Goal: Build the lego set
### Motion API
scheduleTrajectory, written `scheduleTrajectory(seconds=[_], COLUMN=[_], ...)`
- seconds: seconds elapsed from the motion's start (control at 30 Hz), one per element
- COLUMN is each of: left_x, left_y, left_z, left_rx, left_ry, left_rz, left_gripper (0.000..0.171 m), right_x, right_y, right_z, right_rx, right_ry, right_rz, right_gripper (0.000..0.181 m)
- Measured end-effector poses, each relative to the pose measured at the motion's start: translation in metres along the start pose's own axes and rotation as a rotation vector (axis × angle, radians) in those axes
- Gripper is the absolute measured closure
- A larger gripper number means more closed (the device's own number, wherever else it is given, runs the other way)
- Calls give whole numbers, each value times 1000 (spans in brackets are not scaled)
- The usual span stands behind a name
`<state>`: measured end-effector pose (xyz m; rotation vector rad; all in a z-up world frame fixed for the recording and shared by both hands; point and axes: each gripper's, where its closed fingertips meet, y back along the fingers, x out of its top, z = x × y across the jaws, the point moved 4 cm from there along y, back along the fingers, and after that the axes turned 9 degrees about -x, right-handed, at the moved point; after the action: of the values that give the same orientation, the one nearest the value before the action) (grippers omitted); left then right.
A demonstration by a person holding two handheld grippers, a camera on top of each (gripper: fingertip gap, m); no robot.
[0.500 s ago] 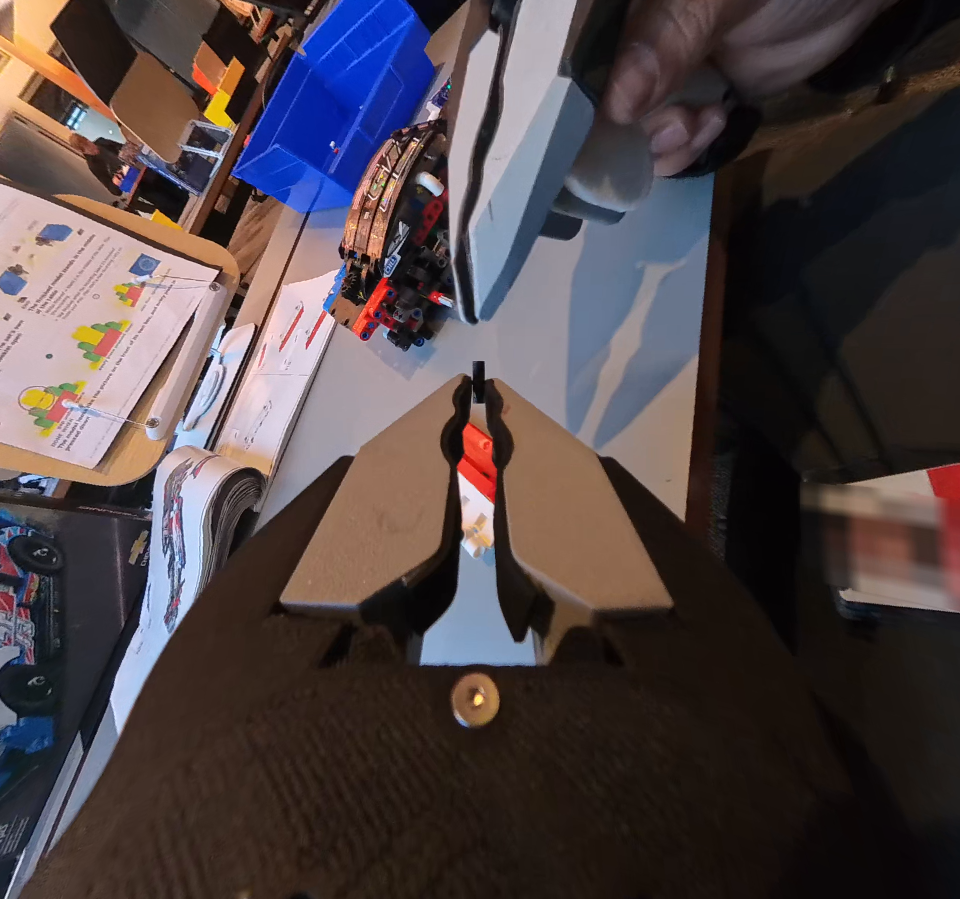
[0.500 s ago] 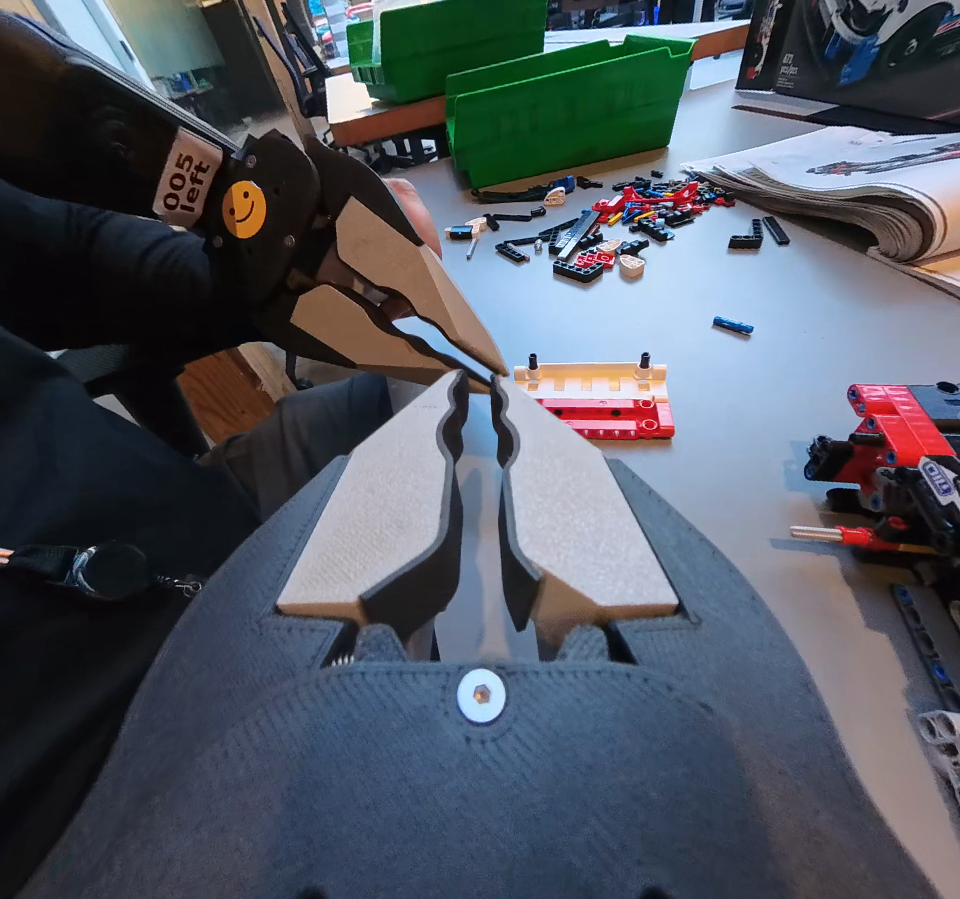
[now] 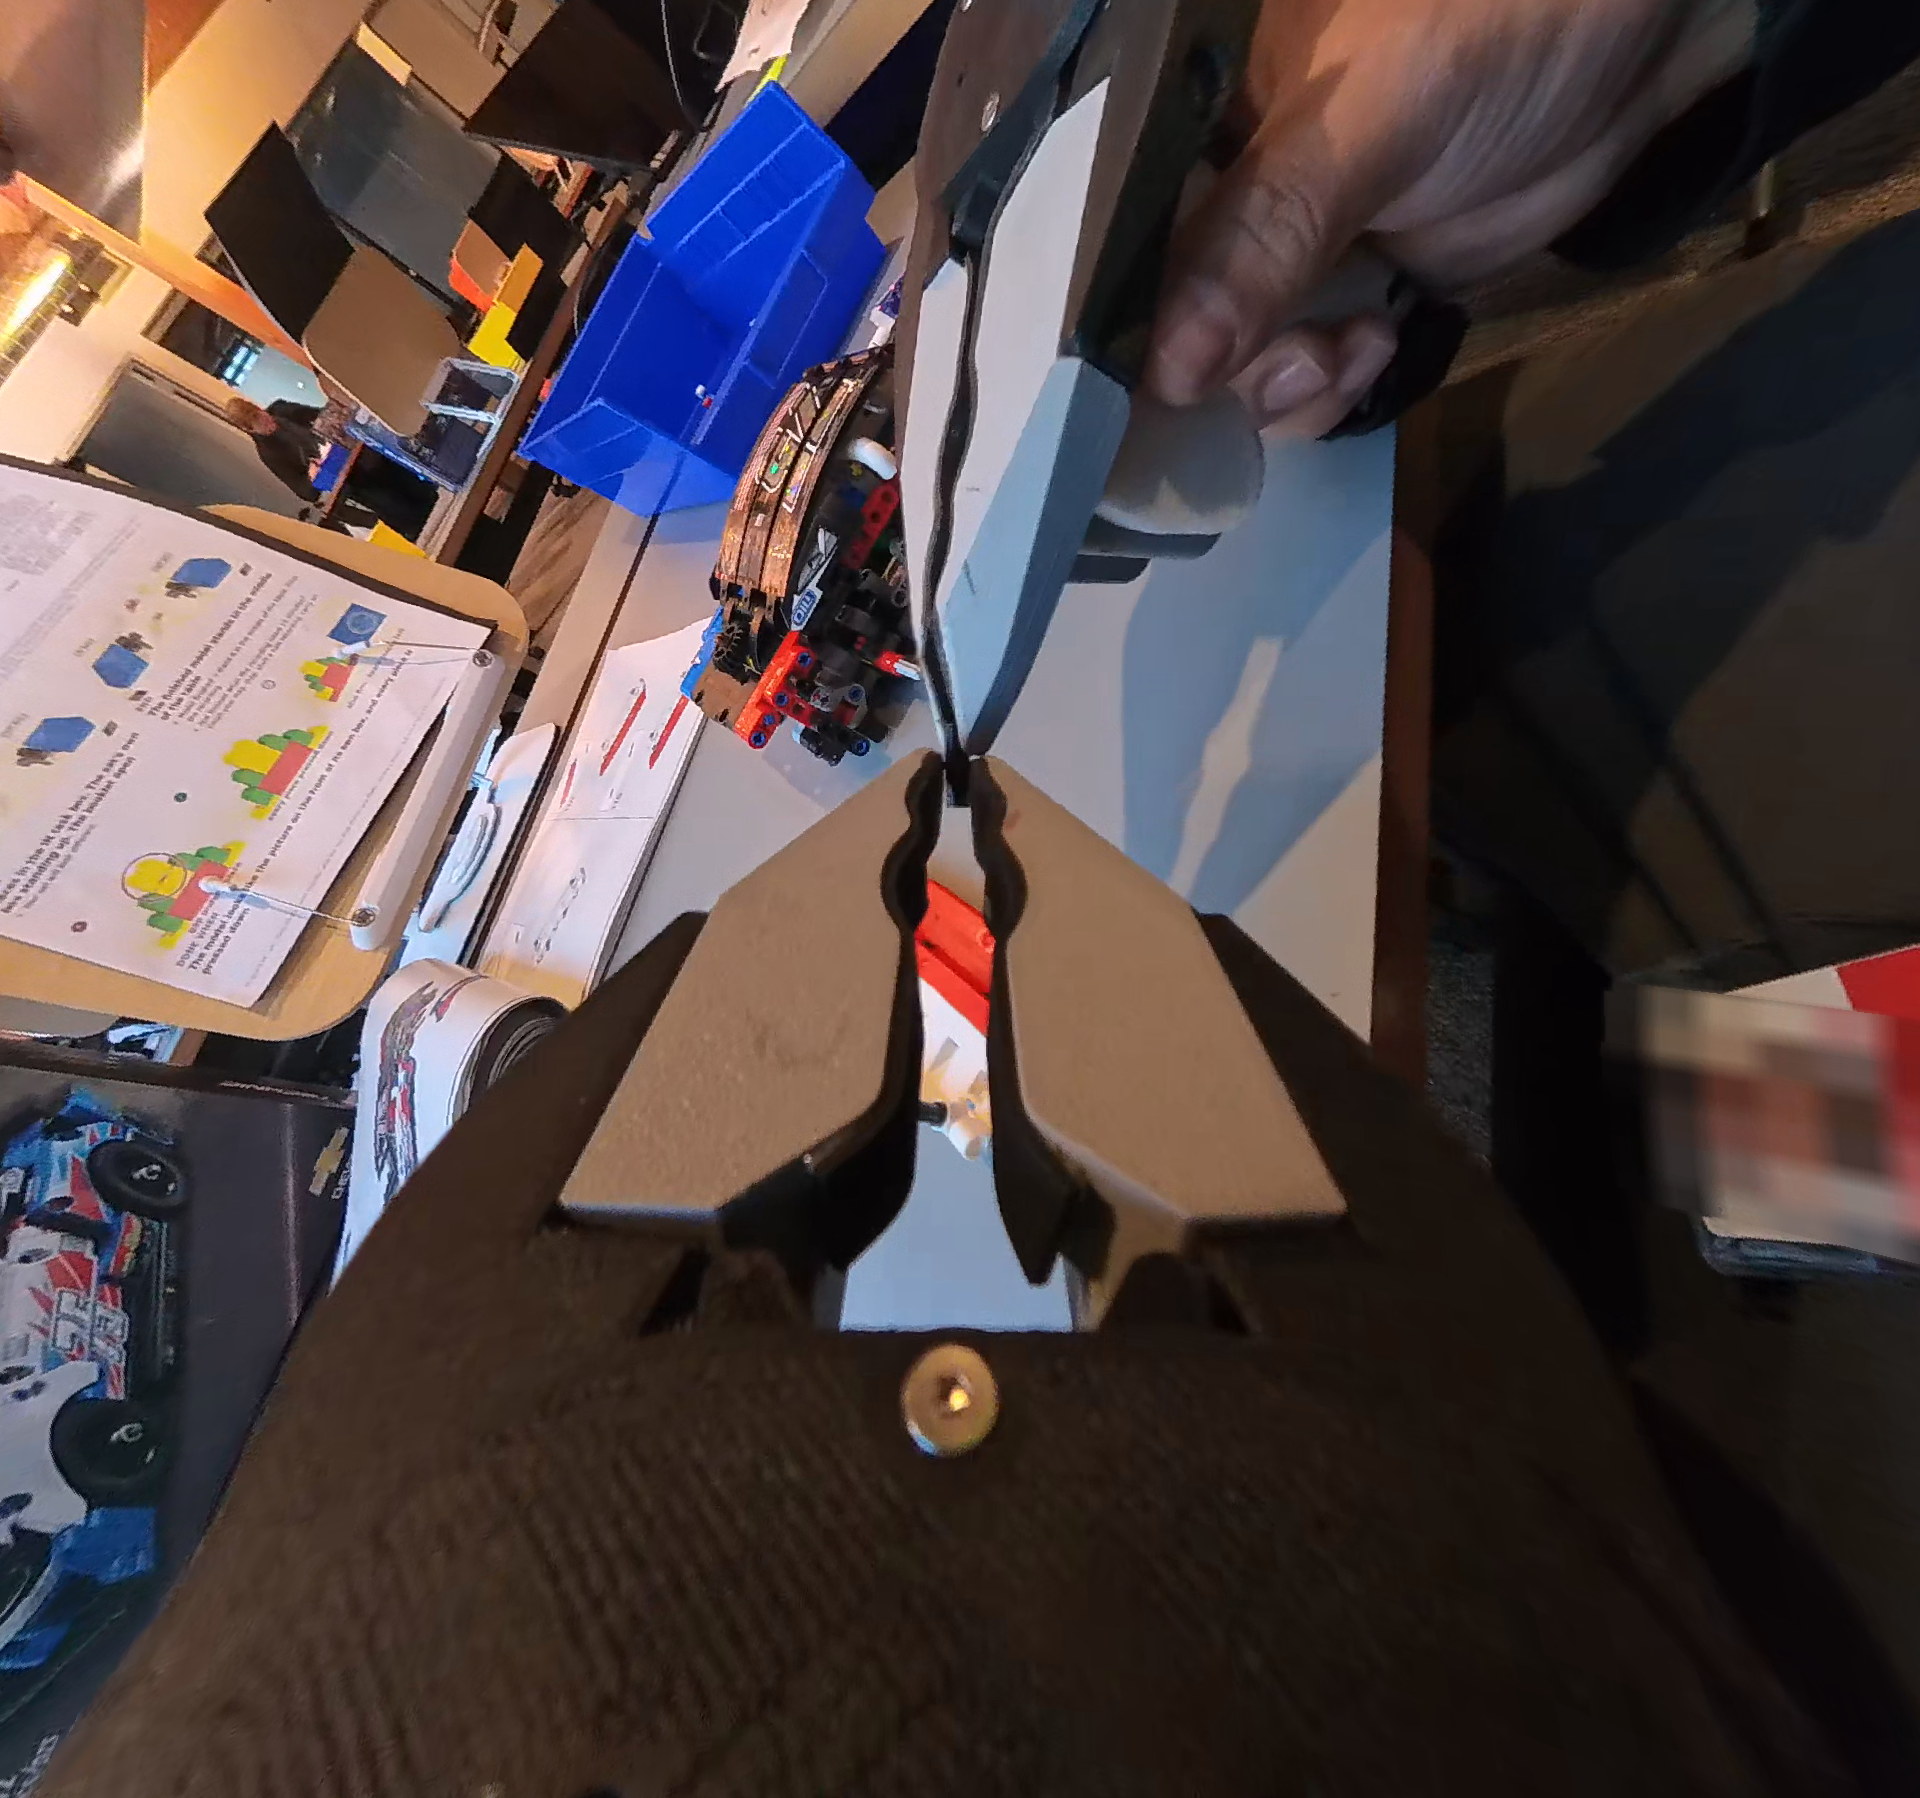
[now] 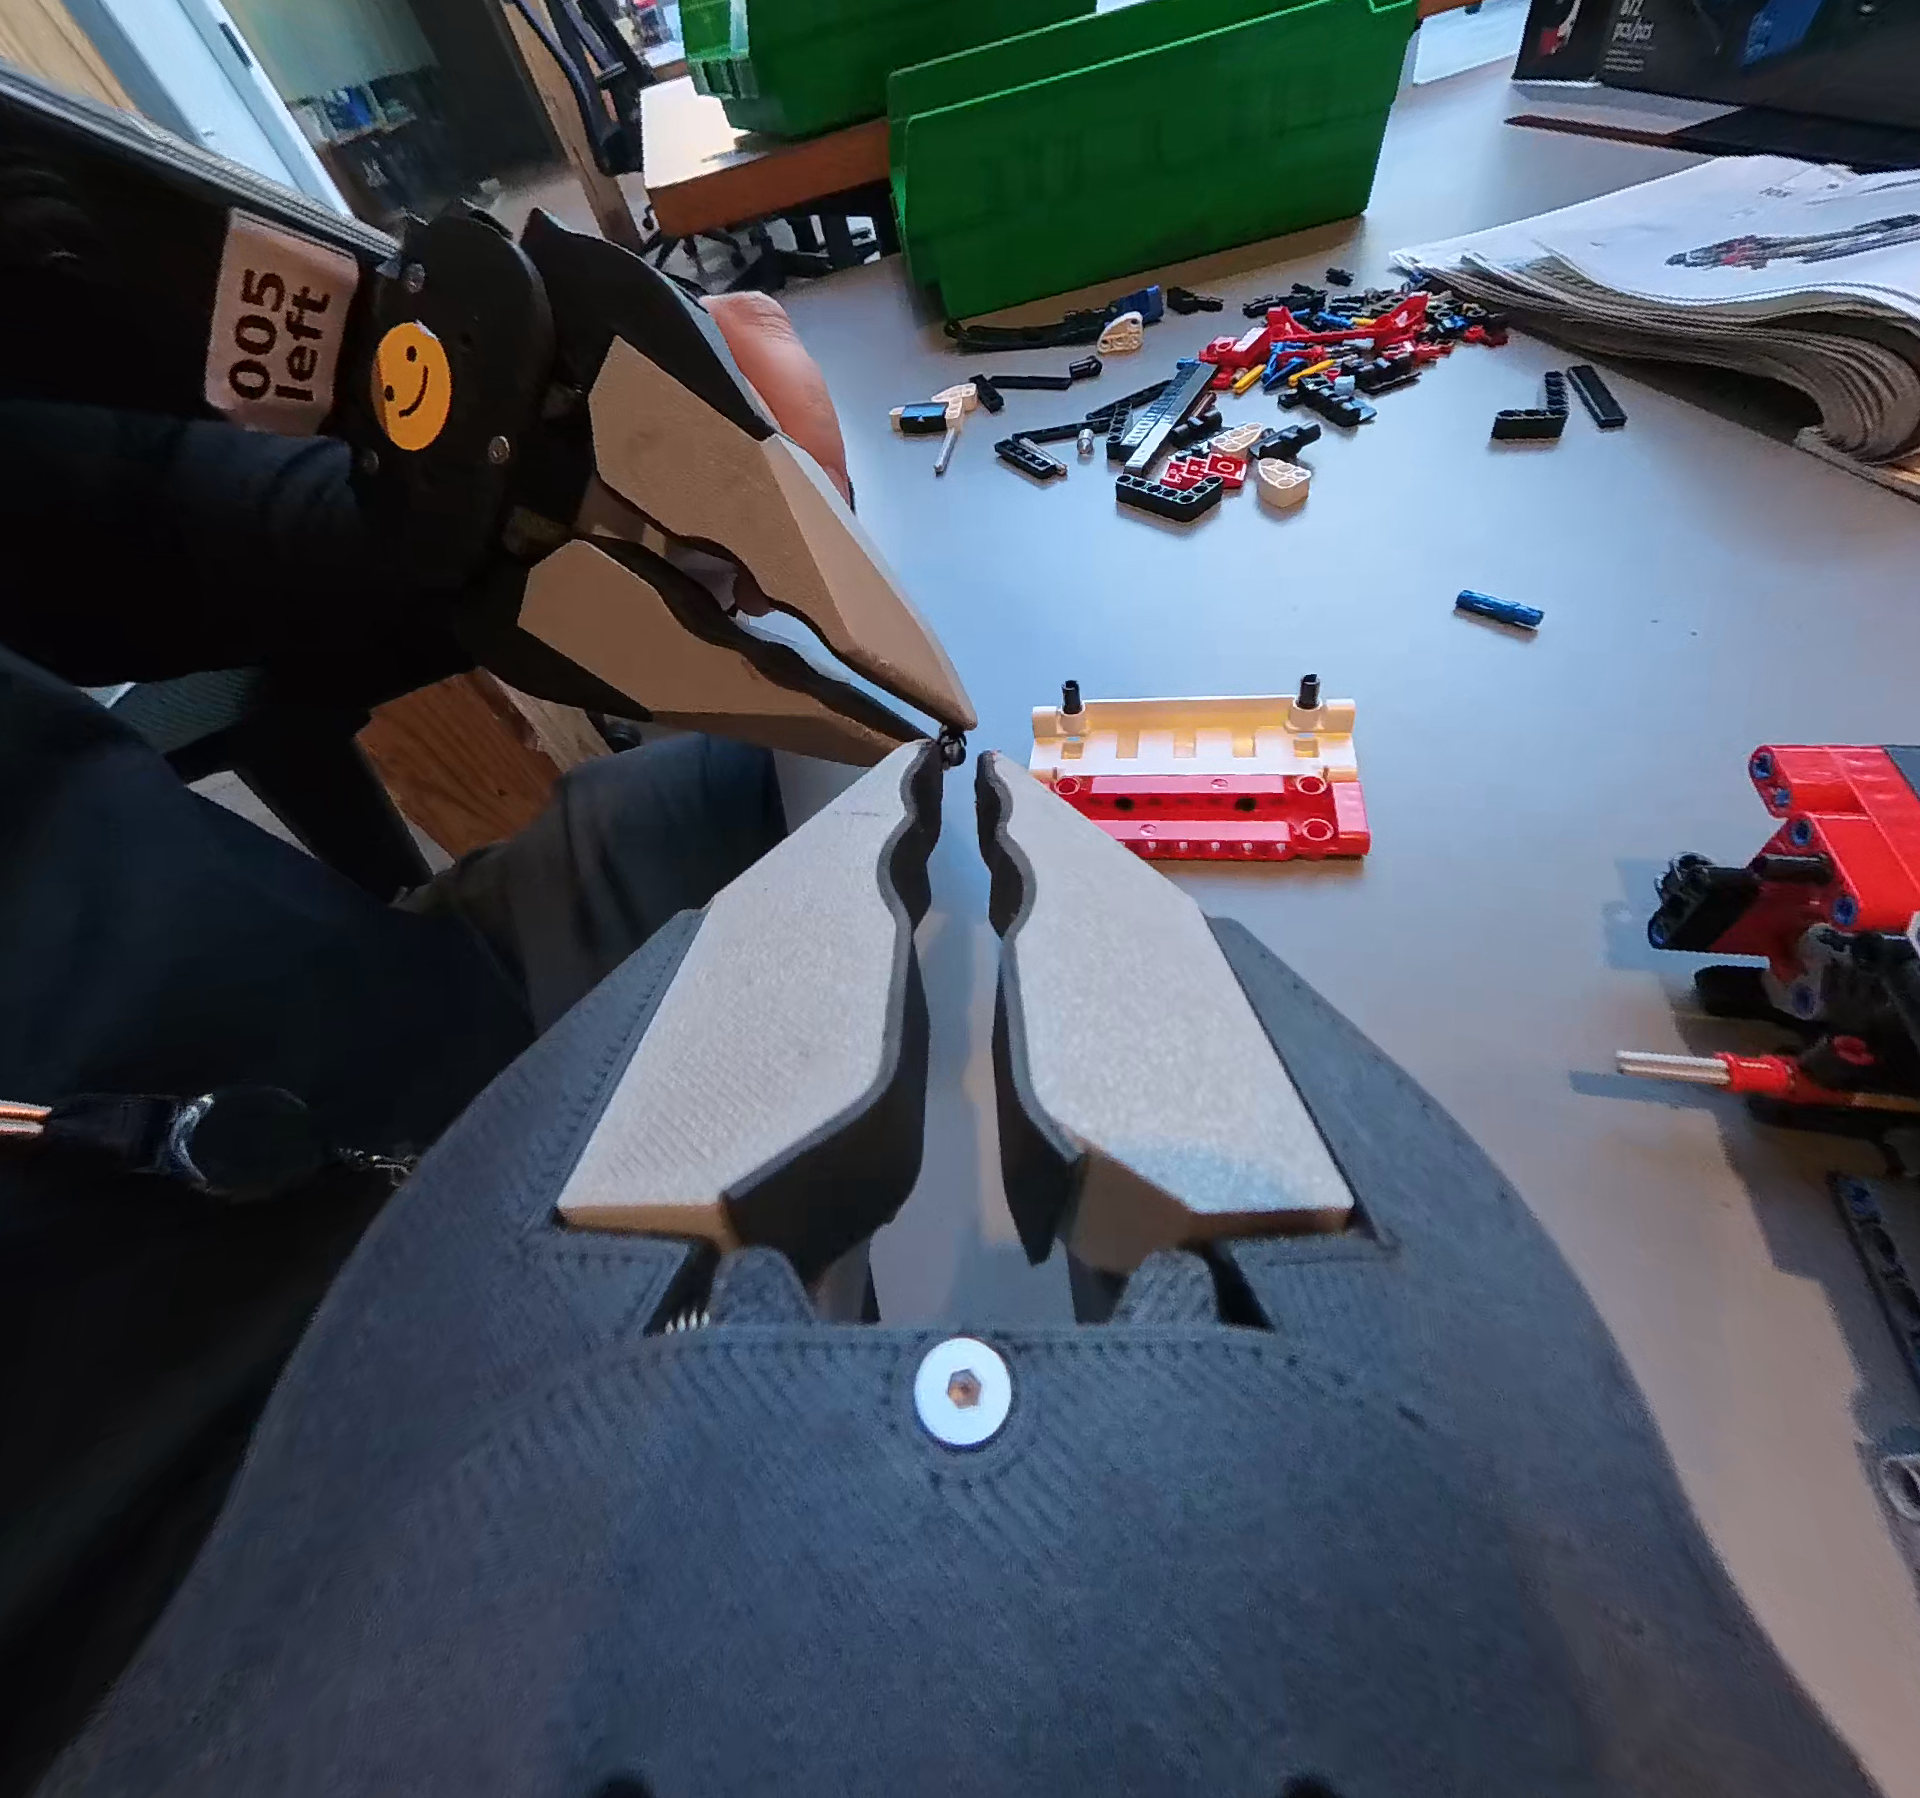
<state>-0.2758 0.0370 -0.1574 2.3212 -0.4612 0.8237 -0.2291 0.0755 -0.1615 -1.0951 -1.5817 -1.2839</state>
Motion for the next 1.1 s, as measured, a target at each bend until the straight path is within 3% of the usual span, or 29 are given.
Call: scheduleTrajectory(seconds=[0.4,0.5,0.6,0.67,0.8,0.83,0.9,1.0,1.1], left_x=[1,2,0,-13,-70,-78,-85,-86,-92], left_y=[0,-1,2,13,27,28,25,14,3], left_z=[4,1,-5,-19,-39,-39,-37,-27,-17], left_rx=[-1,-17,-80,-69,-135,-172,-230,-324,-343], left_ry=[-12,74,236,324,622,676,724,772,746], left_rz=[4,35,71,53,-63,-63,-58,-104,-177], left_gripper=[170,170,149,141,131,138,146,131,133], right_x=[0,2,2,0,-9,-11,-13,-16,-17], right_y=[0,2,5,8,10,9,6,3,3], right_z=[-4,-2,3,9,16,16,17,24,25], right_rx=[-5,-11,-45,-71,-126,-130,-138,-211,-234], right_ry=[27,16,24,33,112,128,151,199,224], right_rz=[2,20,28,13,-60,-77,-105,-134,-140], right_gripper=[180,180,180,180,180,180,180,180,179])
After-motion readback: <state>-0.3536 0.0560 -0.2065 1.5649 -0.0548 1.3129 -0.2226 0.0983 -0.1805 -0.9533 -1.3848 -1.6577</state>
